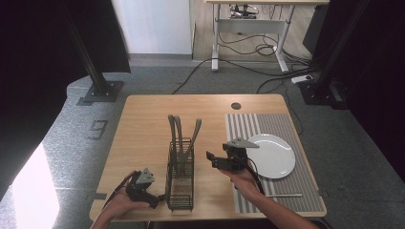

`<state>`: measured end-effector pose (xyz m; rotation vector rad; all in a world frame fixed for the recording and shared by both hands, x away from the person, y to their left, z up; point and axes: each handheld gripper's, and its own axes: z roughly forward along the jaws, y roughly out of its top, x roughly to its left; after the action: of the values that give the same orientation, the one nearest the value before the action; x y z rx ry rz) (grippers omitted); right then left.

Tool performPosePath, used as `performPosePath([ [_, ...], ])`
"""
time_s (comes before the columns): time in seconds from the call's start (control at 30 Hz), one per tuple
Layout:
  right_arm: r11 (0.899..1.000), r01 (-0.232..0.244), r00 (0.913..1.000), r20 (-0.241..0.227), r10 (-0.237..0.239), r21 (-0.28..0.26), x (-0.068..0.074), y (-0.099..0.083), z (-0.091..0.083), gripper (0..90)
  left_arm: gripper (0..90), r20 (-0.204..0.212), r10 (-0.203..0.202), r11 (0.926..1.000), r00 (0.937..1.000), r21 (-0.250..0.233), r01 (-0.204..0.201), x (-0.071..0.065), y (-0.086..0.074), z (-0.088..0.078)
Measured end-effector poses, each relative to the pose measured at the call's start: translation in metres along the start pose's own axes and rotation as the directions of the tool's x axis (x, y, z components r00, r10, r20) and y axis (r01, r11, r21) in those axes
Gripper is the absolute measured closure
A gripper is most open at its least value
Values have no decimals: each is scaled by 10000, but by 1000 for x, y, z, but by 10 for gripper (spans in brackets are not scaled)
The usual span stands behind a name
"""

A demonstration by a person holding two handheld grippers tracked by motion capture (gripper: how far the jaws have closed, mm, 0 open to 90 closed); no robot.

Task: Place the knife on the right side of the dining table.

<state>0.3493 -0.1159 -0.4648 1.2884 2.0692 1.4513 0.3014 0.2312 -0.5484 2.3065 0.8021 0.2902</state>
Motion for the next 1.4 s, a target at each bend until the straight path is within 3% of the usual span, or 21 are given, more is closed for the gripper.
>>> performPosePath([
  [0.47, 9992, 221, 9988, -431, -235, -341, 3, 13, -4, 244, 0, -6, 1, 10000, 10000, -8, -1, 0, 0, 0],
  [0.73, 9985, 467, 9966, -665, -484, -270, 7, 18, 5, 270, 0, 5, -1, 10000, 10000, 0, 1, 0, 0, 0],
  [0.97, 9988, 302, 9951, -933, -337, -391, 5, 26, 11, 310, 0, 5, -2, 10000, 10000, 0, 2, 0, 0, 0],
  [1.4, 9963, 497, 9870, -1490, -598, -702, 11, 47, 27, 411, 0, -1, -4, 10000, 10000, -2, 4, 0, 0, 0],
])
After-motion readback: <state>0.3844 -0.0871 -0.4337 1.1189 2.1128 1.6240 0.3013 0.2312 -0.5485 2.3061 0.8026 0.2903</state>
